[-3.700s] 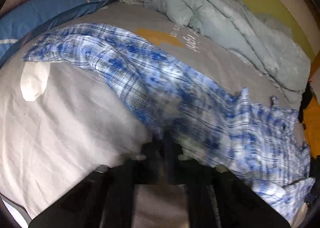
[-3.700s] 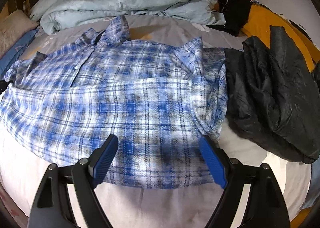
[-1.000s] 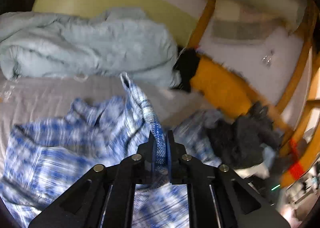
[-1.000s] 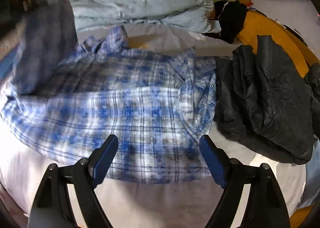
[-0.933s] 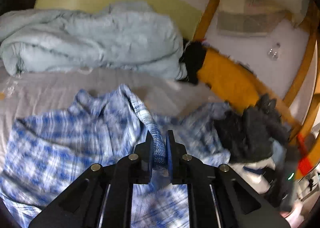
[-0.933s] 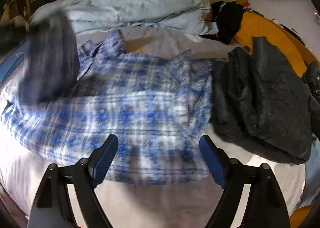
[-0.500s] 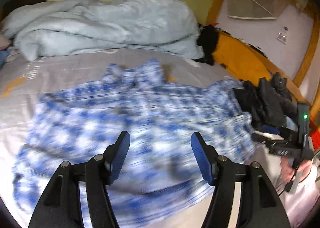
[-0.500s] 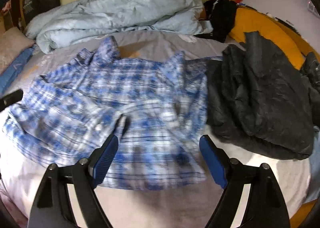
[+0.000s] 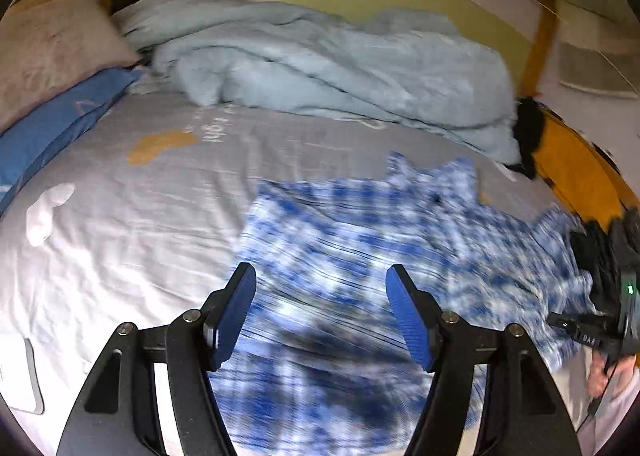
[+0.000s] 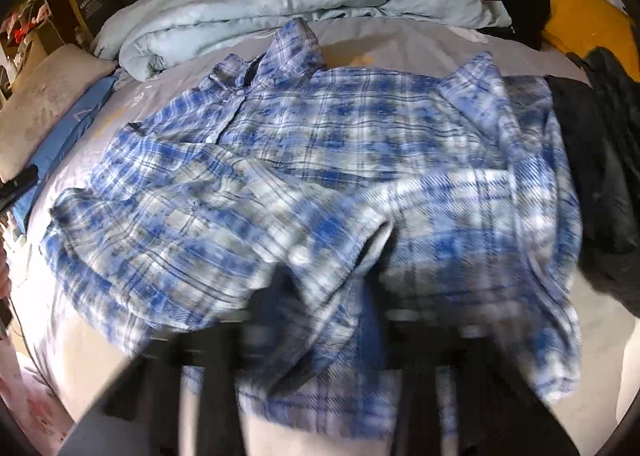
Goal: Fold large clothes
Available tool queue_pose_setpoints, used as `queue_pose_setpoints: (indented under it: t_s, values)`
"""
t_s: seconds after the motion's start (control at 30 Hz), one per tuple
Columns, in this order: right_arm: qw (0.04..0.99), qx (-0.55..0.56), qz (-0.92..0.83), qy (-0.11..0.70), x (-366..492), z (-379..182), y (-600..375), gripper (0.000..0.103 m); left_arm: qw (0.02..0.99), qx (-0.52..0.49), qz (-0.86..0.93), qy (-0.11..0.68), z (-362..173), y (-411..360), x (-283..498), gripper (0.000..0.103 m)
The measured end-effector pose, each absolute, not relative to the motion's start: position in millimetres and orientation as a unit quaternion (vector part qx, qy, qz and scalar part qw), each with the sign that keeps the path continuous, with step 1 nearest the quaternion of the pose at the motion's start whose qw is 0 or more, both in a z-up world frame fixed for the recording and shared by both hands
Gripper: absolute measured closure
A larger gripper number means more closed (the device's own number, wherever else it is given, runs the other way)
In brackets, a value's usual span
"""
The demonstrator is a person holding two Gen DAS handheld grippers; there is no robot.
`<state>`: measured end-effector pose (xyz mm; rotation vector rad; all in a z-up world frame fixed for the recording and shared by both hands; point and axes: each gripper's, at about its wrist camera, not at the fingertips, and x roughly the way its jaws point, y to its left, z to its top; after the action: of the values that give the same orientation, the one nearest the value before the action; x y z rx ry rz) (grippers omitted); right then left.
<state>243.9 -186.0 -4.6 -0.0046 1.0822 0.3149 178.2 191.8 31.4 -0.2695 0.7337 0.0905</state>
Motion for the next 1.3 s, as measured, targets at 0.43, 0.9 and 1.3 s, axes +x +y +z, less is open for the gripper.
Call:
queue_pose_setpoints:
  t_s: [0.43,0.9,1.3]
  values:
    - [0.969,-0.080,0.156,0.177,245,233,-132,0.101,0.902,-0.151,0.075,0.398,1,219,197,0.037]
    - [0.870,-0.071,0.011,0.488,376,-6,-207,0.101,0.885,-0.102,0.087,0.446,-37,197,218,0.037]
    - [0.905,-0.027,0.028,0.424,354,48,-235,0.101,0.903,-0.105,0.067,0.411,-10,193,203,0.037]
